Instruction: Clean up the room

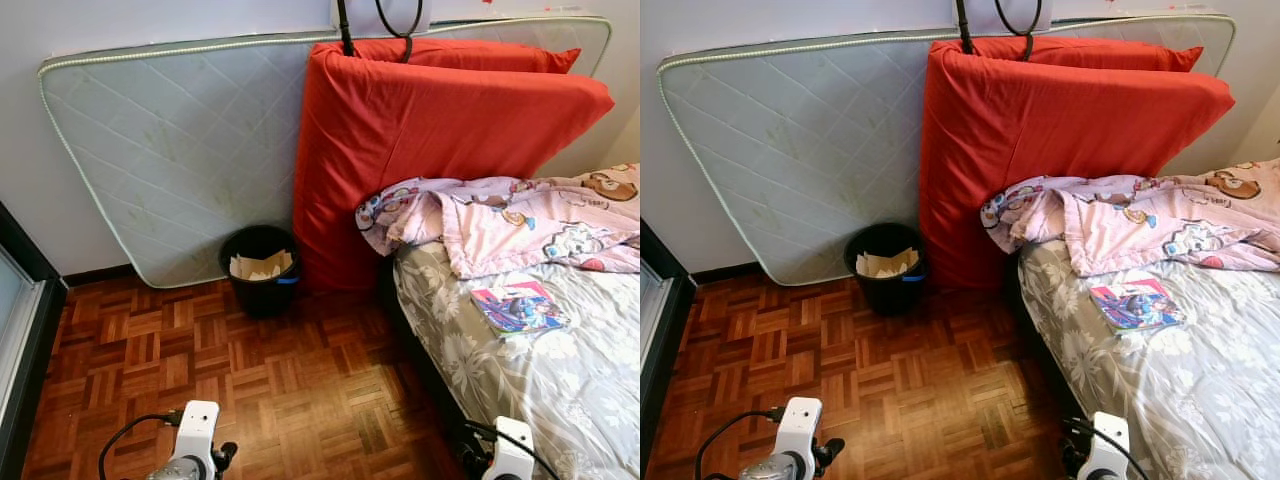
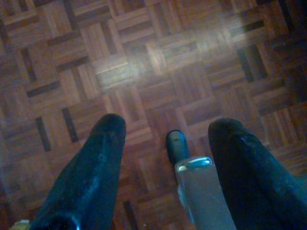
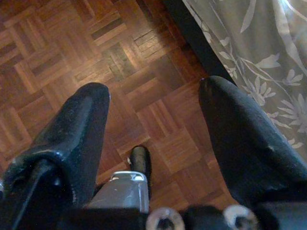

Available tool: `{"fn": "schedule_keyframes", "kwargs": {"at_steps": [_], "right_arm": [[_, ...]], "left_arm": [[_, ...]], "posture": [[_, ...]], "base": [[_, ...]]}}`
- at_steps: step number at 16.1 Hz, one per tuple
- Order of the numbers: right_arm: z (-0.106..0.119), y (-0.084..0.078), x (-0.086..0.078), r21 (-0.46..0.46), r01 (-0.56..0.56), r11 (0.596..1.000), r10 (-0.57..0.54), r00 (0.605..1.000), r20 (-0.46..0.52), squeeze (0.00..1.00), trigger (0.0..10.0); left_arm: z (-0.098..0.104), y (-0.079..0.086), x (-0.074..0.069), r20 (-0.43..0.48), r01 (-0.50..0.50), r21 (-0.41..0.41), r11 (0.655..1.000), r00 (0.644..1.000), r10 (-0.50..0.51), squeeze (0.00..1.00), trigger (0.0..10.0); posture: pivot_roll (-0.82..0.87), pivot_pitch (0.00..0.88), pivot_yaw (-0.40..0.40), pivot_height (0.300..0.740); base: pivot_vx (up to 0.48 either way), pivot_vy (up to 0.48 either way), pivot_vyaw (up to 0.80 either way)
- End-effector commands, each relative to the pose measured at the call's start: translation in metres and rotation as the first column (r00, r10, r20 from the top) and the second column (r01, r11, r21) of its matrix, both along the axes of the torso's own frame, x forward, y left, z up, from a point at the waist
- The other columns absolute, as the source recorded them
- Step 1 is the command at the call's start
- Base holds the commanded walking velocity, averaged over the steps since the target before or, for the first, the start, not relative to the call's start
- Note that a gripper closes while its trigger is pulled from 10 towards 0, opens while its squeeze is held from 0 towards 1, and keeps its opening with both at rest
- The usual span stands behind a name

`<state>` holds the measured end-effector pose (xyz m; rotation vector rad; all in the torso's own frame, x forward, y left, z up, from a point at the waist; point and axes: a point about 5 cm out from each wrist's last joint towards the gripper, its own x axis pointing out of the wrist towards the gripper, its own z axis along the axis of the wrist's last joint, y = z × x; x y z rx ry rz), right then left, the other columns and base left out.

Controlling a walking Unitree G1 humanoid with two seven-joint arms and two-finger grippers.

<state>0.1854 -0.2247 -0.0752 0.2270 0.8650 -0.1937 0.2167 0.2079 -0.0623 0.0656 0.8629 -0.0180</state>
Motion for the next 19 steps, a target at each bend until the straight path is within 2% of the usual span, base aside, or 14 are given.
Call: {"fn": "schedule_keyframes", "kwargs": {"at_steps": [1, 19], "right_arm": [[-0.0015, -0.0006, -0.003, 0.004, 0.013, 1.0, -0.013, 1.0, -0.012, 0.0, 10.0], [-0.0009, -0.0008, -0.0023, 0.011, 0.018, 1.0, -0.018, 1.0, -0.001, 0.0, 10.0]], "left_arm": [[-0.0017, -0.0003, -0.0024, -0.016, -0.002, -0.007, 1.0, 1.0, 0.002, 0.0, 10.0], [-0.0013, 0.0, -0.0017, -0.018, 0.015, 0.009, 1.0, 1.0, -0.015, 0.0, 10.0]], "posture": [[0.02, 0.0, -0.021, 0.74], [0.02, 0.0, -0.023, 0.74]], "base": [[0.0, 0.0, 0.0], [0.0, 0.0, 0.0]]}}
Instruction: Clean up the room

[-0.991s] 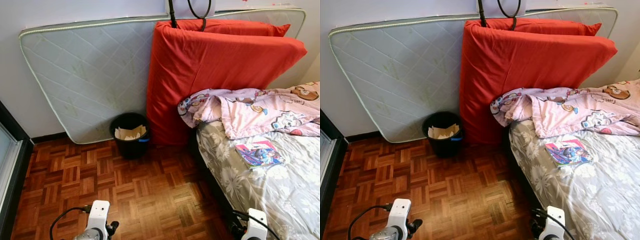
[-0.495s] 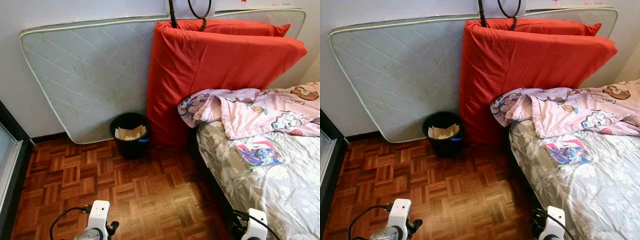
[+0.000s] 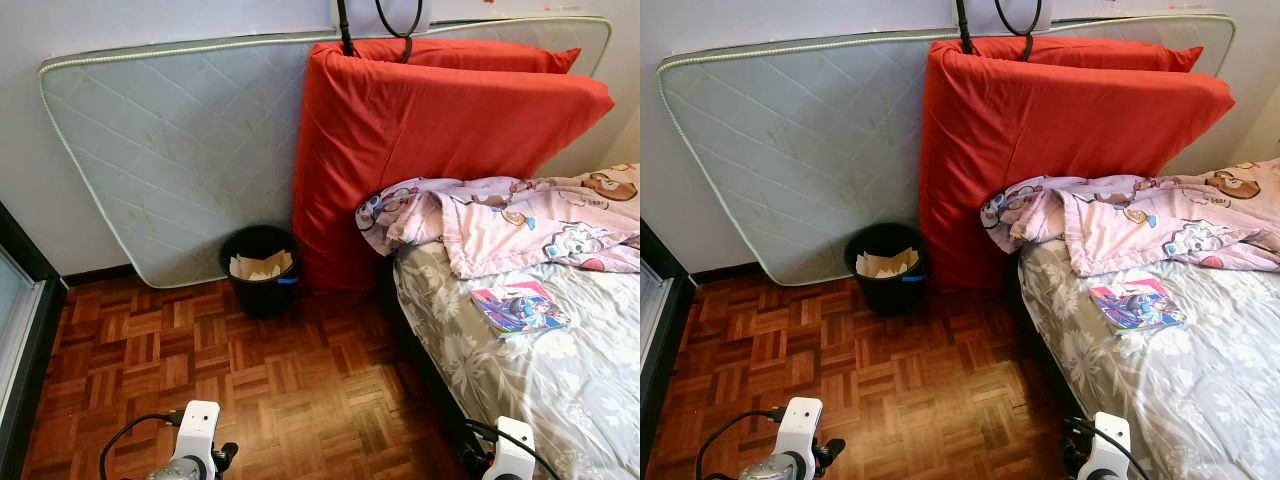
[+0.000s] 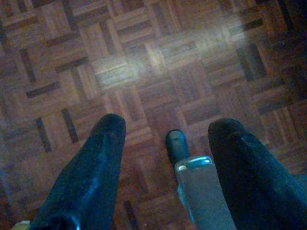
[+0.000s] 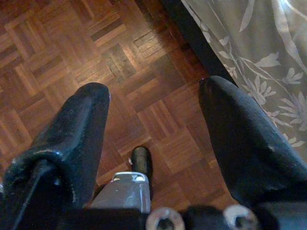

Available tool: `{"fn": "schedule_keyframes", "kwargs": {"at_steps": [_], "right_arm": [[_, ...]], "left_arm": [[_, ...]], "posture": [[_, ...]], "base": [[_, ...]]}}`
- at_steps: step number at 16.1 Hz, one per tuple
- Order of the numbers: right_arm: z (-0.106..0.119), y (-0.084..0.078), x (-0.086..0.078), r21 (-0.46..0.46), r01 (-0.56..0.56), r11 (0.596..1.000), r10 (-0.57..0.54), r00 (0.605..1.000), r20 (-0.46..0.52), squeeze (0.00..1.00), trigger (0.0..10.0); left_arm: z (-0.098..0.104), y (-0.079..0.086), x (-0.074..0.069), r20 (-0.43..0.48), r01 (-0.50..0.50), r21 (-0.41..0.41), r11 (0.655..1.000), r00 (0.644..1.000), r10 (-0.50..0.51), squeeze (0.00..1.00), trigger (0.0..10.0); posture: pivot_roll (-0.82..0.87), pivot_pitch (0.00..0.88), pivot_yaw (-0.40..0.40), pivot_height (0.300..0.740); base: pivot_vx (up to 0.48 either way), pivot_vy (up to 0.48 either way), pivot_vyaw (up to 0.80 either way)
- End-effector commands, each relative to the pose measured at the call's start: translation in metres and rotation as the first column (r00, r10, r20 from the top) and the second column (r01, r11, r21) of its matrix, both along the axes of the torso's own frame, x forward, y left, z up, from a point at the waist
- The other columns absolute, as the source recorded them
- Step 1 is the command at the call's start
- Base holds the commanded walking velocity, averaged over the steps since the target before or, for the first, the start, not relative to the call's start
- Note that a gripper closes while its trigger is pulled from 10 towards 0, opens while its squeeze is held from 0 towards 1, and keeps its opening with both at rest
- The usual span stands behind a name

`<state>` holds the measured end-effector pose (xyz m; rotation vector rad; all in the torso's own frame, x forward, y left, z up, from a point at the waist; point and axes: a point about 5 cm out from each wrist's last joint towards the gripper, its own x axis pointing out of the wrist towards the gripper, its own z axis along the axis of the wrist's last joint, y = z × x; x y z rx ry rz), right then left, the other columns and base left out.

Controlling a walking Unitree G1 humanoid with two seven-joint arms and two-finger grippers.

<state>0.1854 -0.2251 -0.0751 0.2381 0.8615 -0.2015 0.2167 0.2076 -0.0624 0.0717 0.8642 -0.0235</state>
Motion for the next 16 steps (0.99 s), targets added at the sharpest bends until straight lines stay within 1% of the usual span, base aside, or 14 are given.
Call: {"fn": "schedule_keyframes", "kwargs": {"at_steps": [1, 5, 6, 7, 8, 16], "right_arm": [[-0.0011, -0.0007, -0.0026, 0.005, 0.007, 1.0, -0.007, 1.0, -0.005, 0.0, 10.0], [-0.0017, -0.0007, -0.0039, 0.004, 0.004, 1.0, -0.004, 1.0, -0.009, 0.0, 10.0], [-0.002, 0.0007, -0.004, 0.023, 0.002, 1.0, -0.002, 1.0, -0.006, 0.0, 10.0], [-0.0021, 0.0007, -0.0042, 0.021, 0.002, 1.0, -0.002, 1.0, -0.007, 1.0, 10.0], [-0.0021, 0.0005, -0.0043, 0.017, 0.003, 1.0, -0.003, 1.0, -0.008, 1.0, 10.0], [-0.0022, -0.0001, -0.0047, 0.011, 0.008, 1.0, -0.008, 1.0, -0.009, 1.0, 10.0]], "left_arm": [[-0.0014, 0.0004, -0.0019, -0.017, 0.004, 0.007, 1.0, 1.0, -0.004, 0.0, 10.0], [-0.0022, 0.0002, -0.0032, -0.023, 0.011, 0.013, 1.0, 1.0, -0.01, 0.0, 10.0], [-0.0021, 0.0009, -0.0032, -0.025, 0.02, 0.03, 0.999, 0.999, -0.019, 0.0, 10.0], [-0.0024, 0.0007, -0.0035, -0.026, 0.018, 0.023, 1.0, 1.0, -0.017, 0.0, 10.0], [-0.0023, 0.0005, -0.0035, -0.025, 0.021, 0.021, 1.0, 0.999, -0.02, 1.0, 10.0], [-0.0024, 0.0005, -0.0037, -0.024, 0.019, 0.019, 1.0, 1.0, -0.018, 1.0, 10.0]], "posture": [[0.02, 0.0, -0.023, 0.74], [0.01, 0.0, -0.021, 0.74], [0.02, 0.0, -0.021, 0.74], [0.02, 0.0, -0.02, 0.74], [0.02, 0.0, -0.02, 0.74], [0.02, 0.0, -0.02, 0.74]], "base": [[0.0, 0.0, 0.0], [0.0, 0.0, 0.0], [0.0, 0.0, 0.0], [0.0, 0.0, 0.0], [0.0, 0.0, 0.0], [0.0, 0.0, 0.0]]}}
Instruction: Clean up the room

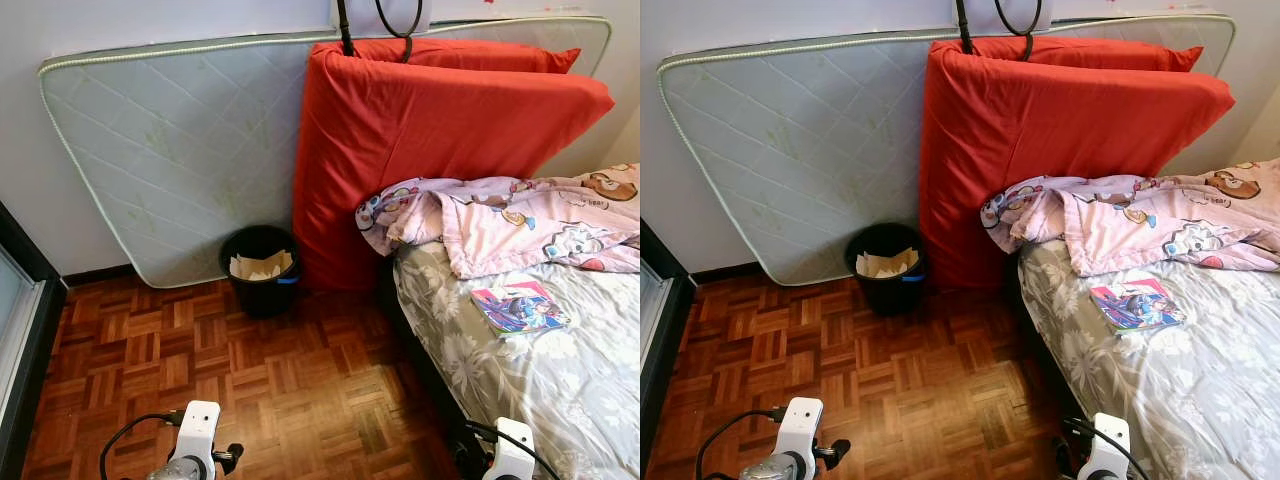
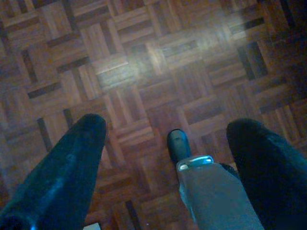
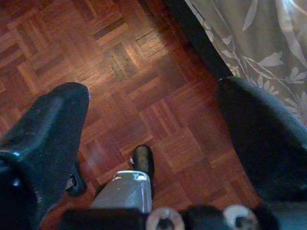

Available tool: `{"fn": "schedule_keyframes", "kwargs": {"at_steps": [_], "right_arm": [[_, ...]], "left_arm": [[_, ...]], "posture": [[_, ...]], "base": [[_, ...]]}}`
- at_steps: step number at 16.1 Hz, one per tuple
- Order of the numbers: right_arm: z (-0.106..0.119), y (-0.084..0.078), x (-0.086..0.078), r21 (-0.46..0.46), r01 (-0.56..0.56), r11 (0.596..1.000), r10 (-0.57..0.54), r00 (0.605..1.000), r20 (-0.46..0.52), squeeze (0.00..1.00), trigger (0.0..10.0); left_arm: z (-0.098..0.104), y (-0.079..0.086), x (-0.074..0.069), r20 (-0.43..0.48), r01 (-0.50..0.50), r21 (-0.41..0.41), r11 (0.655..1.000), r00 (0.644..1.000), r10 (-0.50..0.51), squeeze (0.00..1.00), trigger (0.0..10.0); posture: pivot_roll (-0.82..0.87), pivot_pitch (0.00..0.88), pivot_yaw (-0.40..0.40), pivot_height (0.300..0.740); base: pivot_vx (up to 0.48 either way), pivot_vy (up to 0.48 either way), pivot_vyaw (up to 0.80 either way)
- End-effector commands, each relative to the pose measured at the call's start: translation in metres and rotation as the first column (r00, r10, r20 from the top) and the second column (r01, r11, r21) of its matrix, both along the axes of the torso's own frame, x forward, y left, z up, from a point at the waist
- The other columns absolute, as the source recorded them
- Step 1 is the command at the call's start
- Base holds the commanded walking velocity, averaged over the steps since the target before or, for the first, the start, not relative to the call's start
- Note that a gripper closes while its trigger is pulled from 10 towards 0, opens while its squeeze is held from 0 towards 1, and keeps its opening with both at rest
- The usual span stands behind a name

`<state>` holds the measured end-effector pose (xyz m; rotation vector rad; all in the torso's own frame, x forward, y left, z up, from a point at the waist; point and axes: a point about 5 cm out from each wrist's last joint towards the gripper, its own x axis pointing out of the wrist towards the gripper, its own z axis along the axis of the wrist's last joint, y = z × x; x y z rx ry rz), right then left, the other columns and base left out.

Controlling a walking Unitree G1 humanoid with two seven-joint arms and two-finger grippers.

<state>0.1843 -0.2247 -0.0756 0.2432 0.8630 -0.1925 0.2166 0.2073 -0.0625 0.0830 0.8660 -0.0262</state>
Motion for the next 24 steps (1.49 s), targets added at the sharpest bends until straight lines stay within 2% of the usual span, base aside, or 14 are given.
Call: {"fn": "schedule_keyframes", "kwargs": {"at_steps": [1, 2, 5, 24], "right_arm": [[-0.0017, -0.0007, -0.0036, -0.001, 0.01, 1.0, -0.01, 1.0, -0.011, 0.96, 10.0], [-0.0016, -0.0009, -0.0034, -0.005, 0.006, 1.0, -0.006, 1.0, -0.012, 0.0, 10.0], [-0.002, -0.0015, -0.0039, -0.015, 0.012, 1.0, -0.012, 1.0, -0.027, 0.0, 10.0], [-0.0017, -0.0006, -0.0021, -0.011, -0.011, 1.0, 0.011, 0.999, -0.04, 0.0, 10.0]], "left_arm": [[-0.0023, 0.0012, -0.0036, -0.025, 0.016, 0.022, 1.0, 1.0, -0.015, 0.0, 10.0], [-0.0022, 0.0012, -0.0035, -0.024, 0.014, 0.021, 1.0, 1.0, -0.013, 0.0, 10.0], [-0.002, 0.0012, -0.0032, -0.022, 0.002, 0.011, 1.0, 1.0, -0.001, 0.0, 10.0], [-0.0008, 0.0014, -0.0013, -0.015, -0.016, -0.01, 1.0, 1.0, 0.015, 0.0, 10.0]], "posture": [[0.02, 0.0, -0.02, 0.74], [0.02, 0.0, -0.021, 0.74], [0.02, 0.0, -0.023, 0.74], [0.01, 0.0, -0.026, 0.74]], "base": [[0.0, 0.0, 0.0], [0.0, 0.0, 0.0], [0.0, 0.0, -0.15], [0.0, 0.0, -0.8]]}}
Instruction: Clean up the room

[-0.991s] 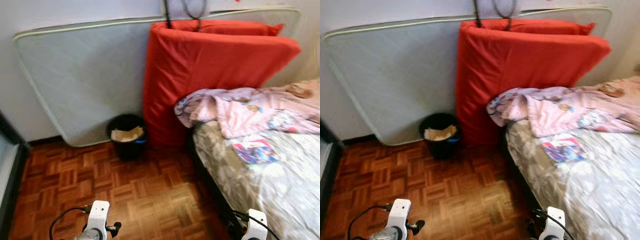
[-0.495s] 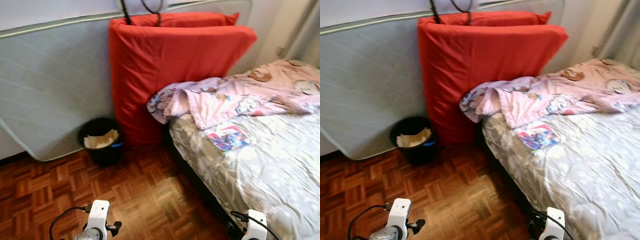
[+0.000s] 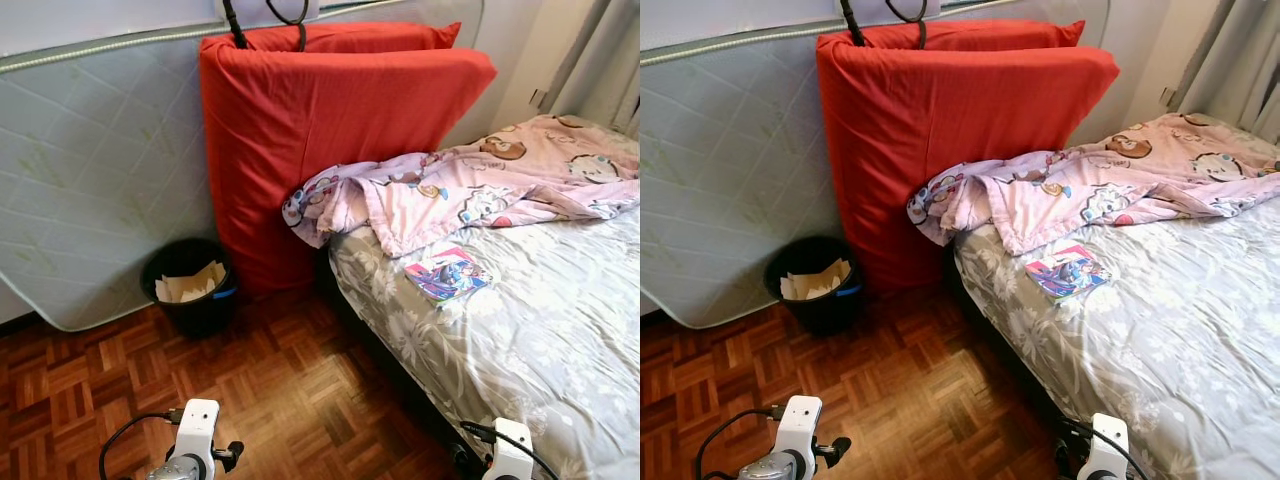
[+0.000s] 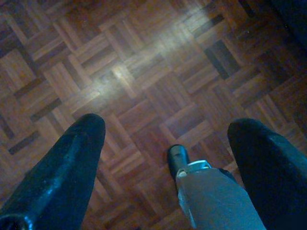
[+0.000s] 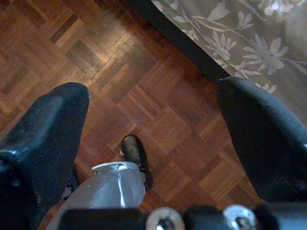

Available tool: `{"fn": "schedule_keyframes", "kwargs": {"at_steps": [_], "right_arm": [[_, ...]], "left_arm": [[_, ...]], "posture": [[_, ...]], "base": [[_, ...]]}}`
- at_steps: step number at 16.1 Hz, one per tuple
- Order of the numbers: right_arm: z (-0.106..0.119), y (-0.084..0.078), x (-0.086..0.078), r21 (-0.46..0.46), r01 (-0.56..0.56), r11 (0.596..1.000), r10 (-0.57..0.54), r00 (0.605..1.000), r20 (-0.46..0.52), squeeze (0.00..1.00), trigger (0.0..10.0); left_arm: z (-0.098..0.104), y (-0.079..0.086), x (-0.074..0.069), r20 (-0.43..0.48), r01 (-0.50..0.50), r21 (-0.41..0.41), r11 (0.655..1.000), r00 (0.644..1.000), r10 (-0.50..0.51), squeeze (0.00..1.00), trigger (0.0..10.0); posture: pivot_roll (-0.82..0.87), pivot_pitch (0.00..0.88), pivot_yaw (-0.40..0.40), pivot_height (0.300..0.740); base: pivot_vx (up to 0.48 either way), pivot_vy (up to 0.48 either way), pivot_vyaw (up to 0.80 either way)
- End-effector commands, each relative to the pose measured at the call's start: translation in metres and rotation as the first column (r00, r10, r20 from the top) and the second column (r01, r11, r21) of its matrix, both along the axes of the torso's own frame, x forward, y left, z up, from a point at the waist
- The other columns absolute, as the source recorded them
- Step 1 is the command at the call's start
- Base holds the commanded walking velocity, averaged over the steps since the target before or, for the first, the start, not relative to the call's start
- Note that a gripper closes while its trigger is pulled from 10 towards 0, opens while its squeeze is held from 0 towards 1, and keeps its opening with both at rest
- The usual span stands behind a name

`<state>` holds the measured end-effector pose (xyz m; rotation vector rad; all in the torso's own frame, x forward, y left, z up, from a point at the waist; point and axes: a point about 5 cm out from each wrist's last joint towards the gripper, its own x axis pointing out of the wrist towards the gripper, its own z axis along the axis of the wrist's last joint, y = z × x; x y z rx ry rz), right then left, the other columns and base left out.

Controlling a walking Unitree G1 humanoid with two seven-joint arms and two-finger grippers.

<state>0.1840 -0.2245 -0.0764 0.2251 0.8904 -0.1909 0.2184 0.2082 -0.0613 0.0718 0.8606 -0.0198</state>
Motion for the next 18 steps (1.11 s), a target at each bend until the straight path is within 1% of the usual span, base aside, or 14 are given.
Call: {"fn": "schedule_keyframes", "kwargs": {"at_steps": [1, 3, 4, 5, 6, 7, 18], "right_arm": [[-0.0008, -0.0008, -0.0018, 0.001, 0.0, 1.0, 0.0, 1.0, -0.012, 0.0, 10.0], [-0.0008, -0.0008, -0.0018, 0.001, -0.002, 1.0, 0.002, 1.0, -0.012, 0.0, 10.0], [-0.0008, -0.0009, -0.0018, 0.001, -0.002, 1.0, 0.002, 1.0, -0.013, 0.0, 10.0], [-0.0008, -0.0009, -0.0018, 0.001, -0.003, 1.0, 0.003, 1.0, -0.012, 0.0, 10.0], [-0.0008, -0.0009, -0.0018, 0.001, -0.004, 1.0, 0.004, 1.0, -0.012, 0.0, 10.0], [-0.0008, -0.001, -0.0018, 0.001, -0.005, 1.0, 0.005, 1.0, -0.012, 0.0, 10.0], [-0.0008, -0.0012, -0.0019, 0.003, -0.006, 1.0, 0.006, 1.0, -0.013, 0.0, 10.0]], "left_arm": [[-0.002, 0.0005, -0.0029, -0.021, -0.001, 0.001, 1.0, 1.0, 0.001, 0.0, 10.0], [-0.0019, 0.0006, -0.0027, -0.021, 0.008, 0.01, 1.0, 1.0, -0.007, 0.0, 10.0], [-0.0015, 0.001, -0.0021, -0.025, 0.032, 0.031, 0.999, 0.999, -0.031, 0.0, 10.0], [-0.0015, 0.0008, -0.0021, -0.027, 0.041, 0.034, 0.999, 0.999, -0.041, 0.0, 10.0], [-0.0019, 0.001, -0.0026, -0.028, 0.024, 0.028, 0.999, 0.999, -0.023, 0.0, 10.0], [-0.0023, 0.001, -0.0032, -0.03, 0.008, 0.02, 1.0, 1.0, -0.008, 0.0, 10.0], [-0.0026, -0.0002, -0.0034, -0.027, -0.003, 0.003, 1.0, 1.0, 0.004, 0.0, 10.0]], "posture": [[0.01, 0.0, -0.027, 0.74], [0.01, 0.0, -0.027, 0.74], [0.01, 0.0, -0.028, 0.74], [0.01, 0.0, -0.028, 0.74], [0.01, 0.0, -0.028, 0.74], [0.01, 0.0, -0.028, 0.74], [0.01, 0.0, -0.029, 0.74]], "base": [[0.0, 0.0, -0.8], [0.0, 0.0, -0.8], [0.0, -0.364, -0.8], [0.0, -0.48, -0.8], [0.0, -0.48, -0.8], [0.0, 0.0, -0.8], [0.0, 0.0, -0.8]]}}
